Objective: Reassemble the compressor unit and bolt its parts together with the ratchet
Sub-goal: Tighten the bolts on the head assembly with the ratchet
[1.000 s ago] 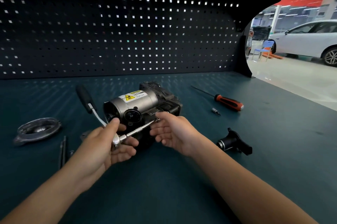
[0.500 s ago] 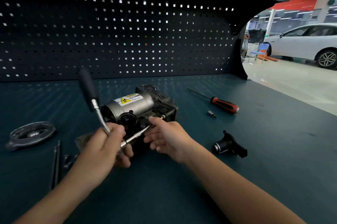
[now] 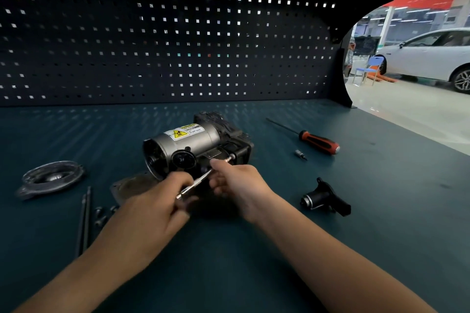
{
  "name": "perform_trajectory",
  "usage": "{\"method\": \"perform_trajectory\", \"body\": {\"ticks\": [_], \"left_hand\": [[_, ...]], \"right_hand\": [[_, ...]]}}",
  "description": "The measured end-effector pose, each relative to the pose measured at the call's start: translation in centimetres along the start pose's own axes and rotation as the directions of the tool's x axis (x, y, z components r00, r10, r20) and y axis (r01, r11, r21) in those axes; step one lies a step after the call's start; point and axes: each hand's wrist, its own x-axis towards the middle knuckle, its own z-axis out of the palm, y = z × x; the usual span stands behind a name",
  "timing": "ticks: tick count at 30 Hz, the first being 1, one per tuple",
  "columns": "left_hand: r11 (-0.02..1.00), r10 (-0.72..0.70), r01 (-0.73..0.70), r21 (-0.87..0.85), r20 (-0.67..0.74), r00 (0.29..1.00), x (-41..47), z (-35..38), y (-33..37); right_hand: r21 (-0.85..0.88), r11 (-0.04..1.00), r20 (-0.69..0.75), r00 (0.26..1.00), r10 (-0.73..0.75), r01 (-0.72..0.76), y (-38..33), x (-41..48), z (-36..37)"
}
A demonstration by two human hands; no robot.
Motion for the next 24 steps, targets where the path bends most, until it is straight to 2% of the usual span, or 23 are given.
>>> {"method": "perform_trajectory", "body": {"ticks": [1,2,3,4,5,6,7,8,9,10,11,12,13,14,15,16,17,18,19,20,21,23,24], "left_hand": [[0.945,-0.170,0.154,-0.288,-0.030,0.985,0.2,0.2,0.4],[0.788,-0.340,0.292,-0.542,0.012,0.940,0.6,0.5,0.8],[0.561,-0.485,0.405,-0.722,0.110,0.867,1.0,0.5,1.0],[0.320,-0.562,0.459,-0.829,0.225,0.796,1.4,0.3,1.0],[0.133,-0.595,0.459,-0.878,0.300,0.746,1.7,0.1,1.0],[0.015,-0.599,0.456,-0.890,0.357,0.717,1.8,-0.1,1.1],[-0.017,-0.592,0.464,-0.885,0.383,0.709,1.7,-0.1,1.0],[0.023,-0.585,0.476,-0.879,0.374,0.720,1.5,0.0,0.8],[0.136,-0.566,0.476,-0.869,0.326,0.757,1.4,0.0,0.6],[0.317,-0.520,0.452,-0.834,0.245,0.818,1.3,0.0,0.7],[0.585,-0.411,0.374,-0.720,0.134,0.902,1.2,0.0,0.5],[0.876,-0.200,0.186,-0.446,0.015,0.980,1.1,-0.1,0.0],[0.999,0.022,-0.021,-0.043,0.010,1.000,1.2,-0.5,-0.6],[0.939,0.202,-0.205,0.276,0.041,0.979,1.2,-0.8,-1.3],[0.857,0.304,-0.302,0.417,0.063,0.951,1.2,-0.9,-2.0],[0.859,0.310,-0.302,0.413,0.048,0.949,0.9,-0.7,-1.9],[0.933,0.220,-0.219,0.286,0.029,0.975,0.7,-0.6,-1.3],[0.994,0.080,-0.077,0.077,-0.029,0.996,0.6,-0.5,-0.7],[0.981,-0.104,0.090,-0.174,-0.073,0.992,0.7,-0.2,-0.1],[0.865,-0.290,0.240,-0.441,-0.047,0.956,0.8,0.2,0.6],[0.645,-0.454,0.360,-0.675,0.041,0.890,1.2,0.3,1.1],[0.183,-0.599,0.424,-0.887,0.242,0.763,2.0,0.5,1.3],[0.040,-0.619,0.416,-0.908,0.305,0.723,2.0,0.3,1.3]], "right_hand": [[0.009,1.000,0.018,1.000,0.008,-0.008,-0.1,-0.1,-0.1],[0.017,1.000,0.033,0.999,0.017,-0.018,-0.1,-0.2,-0.2],[0.026,0.999,0.044,0.999,0.027,-0.028,-0.2,-0.2,-0.3],[0.035,0.999,0.053,0.998,0.034,-0.036,-0.3,-0.2,-0.4],[0.047,0.998,0.060,0.997,0.040,-0.043,-0.5,-0.3,-0.4],[0.061,0.997,0.062,0.997,0.044,-0.047,-0.6,-0.3,-0.4],[0.073,0.996,0.059,0.997,0.042,-0.046,-0.6,-0.3,-0.4],[0.081,0.996,0.050,0.998,0.036,-0.040,-0.6,-0.3,-0.3],[0.083,0.996,0.033,0.999,0.027,-0.030,-0.5,-0.3,-0.1],[0.078,0.997,0.010,1.000,0.017,-0.018,-0.4,-0.3,0.1],[0.067,0.998,-0.013,1.000,0.008,-0.008,-0.4,-0.3,0.3],[0.053,0.999,-0.031,1.000,0.001,0.001,-0.3,-0.2,0.4],[0.044,0.999,-0.043,0.999,-0.003,0.004,-0.3,-0.2,0.6],[0.042,0.999,-0.047,0.999,-0.003,0.005,-0.2,-0.2,0.7],[0.048,0.999,-0.044,0.999,-0.001,0.003,-0.2,-0.2,0.7],[0.058,0.998,-0.033,0.999,0.002,-0.001,-0.1,-0.2,0.6],[0.069,0.998,-0.018,1.000,0.004,-0.003,-0.1,-0.3,0.6],[0.076,0.997,-0.004,1.000,0.004,-0.004,-0.1,-0.3,0.4],[0.075,0.997,0.004,1.000,0.004,-0.004,-0.1,-0.4,0.4],[0.067,0.998,0.006,1.000,0.005,-0.005,-0.1,-0.4,0.2],[0.060,0.998,0.007,1.000,0.008,-0.008,-0.2,-0.4,0.1],[0.079,0.997,0.019,1.000,0.021,-0.022,-0.3,-0.3,-0.1],[0.106,0.994,0.030,0.999,0.027,-0.031,-0.4,-0.3,-0.1]]}}
